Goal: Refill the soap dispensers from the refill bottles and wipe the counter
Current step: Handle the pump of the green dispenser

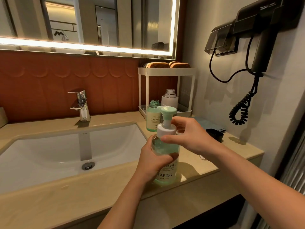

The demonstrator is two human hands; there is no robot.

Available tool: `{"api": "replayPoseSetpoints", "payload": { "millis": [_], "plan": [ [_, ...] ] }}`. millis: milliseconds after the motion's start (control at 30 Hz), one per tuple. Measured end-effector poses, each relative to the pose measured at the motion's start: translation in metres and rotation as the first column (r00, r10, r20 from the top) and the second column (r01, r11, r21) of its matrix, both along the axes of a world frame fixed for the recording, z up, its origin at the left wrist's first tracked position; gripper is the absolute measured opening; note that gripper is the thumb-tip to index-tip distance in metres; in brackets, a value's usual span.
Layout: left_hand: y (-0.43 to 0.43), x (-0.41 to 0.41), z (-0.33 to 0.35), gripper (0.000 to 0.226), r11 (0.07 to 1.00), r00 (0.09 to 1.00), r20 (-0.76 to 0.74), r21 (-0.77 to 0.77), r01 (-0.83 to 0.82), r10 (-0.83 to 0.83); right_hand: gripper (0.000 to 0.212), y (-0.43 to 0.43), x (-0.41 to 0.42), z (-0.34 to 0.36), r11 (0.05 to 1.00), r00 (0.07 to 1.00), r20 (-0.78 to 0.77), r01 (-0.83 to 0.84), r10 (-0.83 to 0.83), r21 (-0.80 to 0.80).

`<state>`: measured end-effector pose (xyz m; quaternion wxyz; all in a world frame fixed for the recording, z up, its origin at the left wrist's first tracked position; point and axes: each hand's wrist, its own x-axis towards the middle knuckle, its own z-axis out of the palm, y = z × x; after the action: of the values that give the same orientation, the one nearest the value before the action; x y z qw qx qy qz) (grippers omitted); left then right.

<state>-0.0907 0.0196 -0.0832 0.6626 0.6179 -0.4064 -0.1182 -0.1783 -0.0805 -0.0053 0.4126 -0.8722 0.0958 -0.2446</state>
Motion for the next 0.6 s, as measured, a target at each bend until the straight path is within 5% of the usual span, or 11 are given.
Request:
{"api": "replayPoseSetpoints", "payload": {
  "millis": [233,400,600],
  "plan": [
    [-0.001,-0.001,-0.001,0.065,1.000,1.000,-0.027,-0.027,-0.005,0.004,0.033,-0.004,0.001,0.006,0.969,0.969,0.242,-0.096,0.039,0.230],
    [0.000,-0.001,-0.002,0.064,1.000,1.000,-0.020,-0.019,0.005,-0.005,0.050,-0.015,-0.001,0.001,0.917,0.944,0.330,-0.134,0.004,0.375],
    [0.000,0.000,-0.002,0.058,0.999,0.999,-0.030,-0.036,0.020,-0.021,0.035,-0.026,-0.004,0.000,0.787,0.879,0.445,-0.151,-0.170,0.598]
  ]
}}
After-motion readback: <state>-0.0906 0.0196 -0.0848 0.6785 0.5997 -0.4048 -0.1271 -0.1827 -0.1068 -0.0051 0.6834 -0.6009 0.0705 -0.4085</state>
